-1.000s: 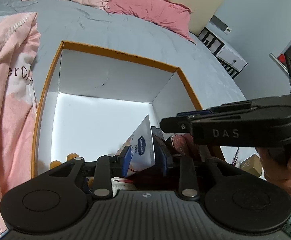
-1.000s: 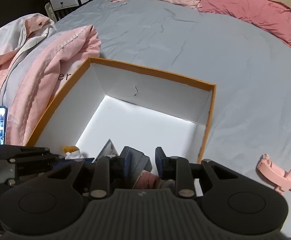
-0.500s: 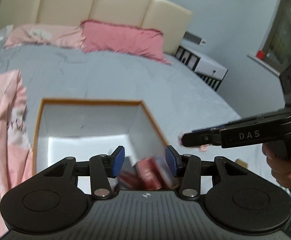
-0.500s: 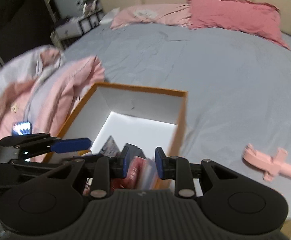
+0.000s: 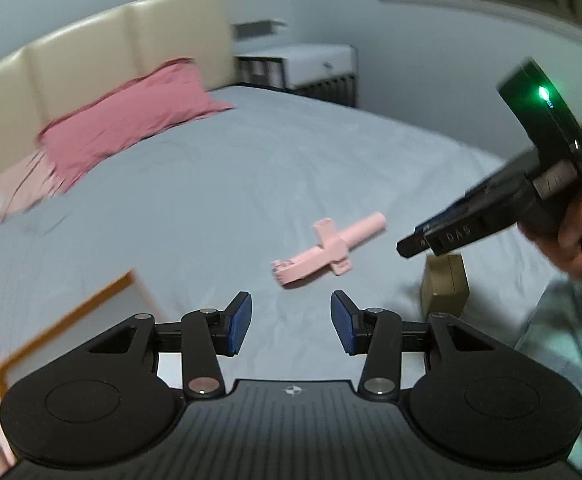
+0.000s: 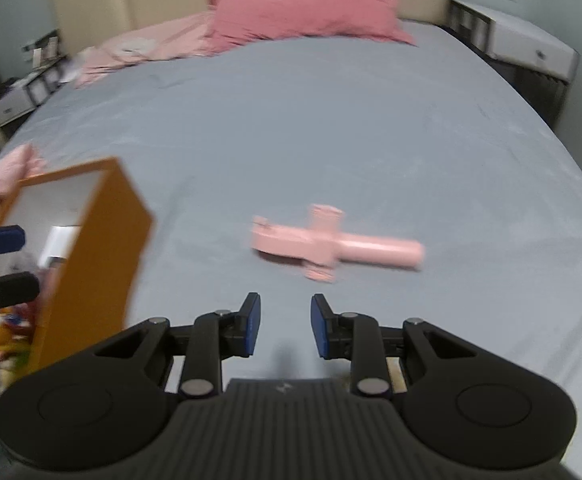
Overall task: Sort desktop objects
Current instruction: 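Move both tools from the box to the pink selfie stick and gold box, then grasp the pink selfie stick by its handle with the left tool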
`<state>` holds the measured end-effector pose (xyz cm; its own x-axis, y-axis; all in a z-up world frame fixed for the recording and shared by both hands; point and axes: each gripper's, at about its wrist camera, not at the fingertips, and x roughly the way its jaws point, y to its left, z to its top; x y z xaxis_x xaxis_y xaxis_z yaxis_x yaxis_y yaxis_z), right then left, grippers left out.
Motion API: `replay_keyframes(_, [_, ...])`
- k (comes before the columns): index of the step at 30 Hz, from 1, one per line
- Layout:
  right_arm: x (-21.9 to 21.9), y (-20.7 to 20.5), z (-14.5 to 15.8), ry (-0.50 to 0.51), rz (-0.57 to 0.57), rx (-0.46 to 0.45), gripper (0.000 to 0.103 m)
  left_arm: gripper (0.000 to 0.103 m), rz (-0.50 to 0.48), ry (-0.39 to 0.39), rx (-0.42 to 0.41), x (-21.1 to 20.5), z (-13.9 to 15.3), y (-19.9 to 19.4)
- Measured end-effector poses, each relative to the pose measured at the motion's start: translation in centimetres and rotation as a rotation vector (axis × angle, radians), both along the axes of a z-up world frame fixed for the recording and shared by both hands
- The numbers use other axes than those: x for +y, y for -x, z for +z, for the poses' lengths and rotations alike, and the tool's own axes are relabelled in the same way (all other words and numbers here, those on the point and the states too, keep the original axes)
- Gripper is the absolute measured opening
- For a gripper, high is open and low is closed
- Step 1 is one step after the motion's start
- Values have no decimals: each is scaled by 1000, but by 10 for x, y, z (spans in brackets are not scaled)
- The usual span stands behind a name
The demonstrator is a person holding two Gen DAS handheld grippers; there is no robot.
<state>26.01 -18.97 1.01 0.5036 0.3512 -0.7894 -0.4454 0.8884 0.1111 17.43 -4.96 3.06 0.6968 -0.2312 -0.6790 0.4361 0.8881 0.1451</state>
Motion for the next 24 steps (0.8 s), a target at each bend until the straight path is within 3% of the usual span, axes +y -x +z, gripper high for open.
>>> replay_keyframes(6, [-32,-25,-30,-65,-106,62,30,52,-172,-151,35,-53,-31,-52])
replay_keyframes(11, [-31,-53,-49,-146,-202,120,31,52,-265,-265,54,-83,-59,-101])
replay_keyframes(18, [-24,-88,-68,-133,-179,126,30,52,-361,-302,116,-104,-94,-152])
replay_keyframes(24, [-31,-94,-88,-120,-192,166,30,53,-418,-338,187,-108,-113,-183])
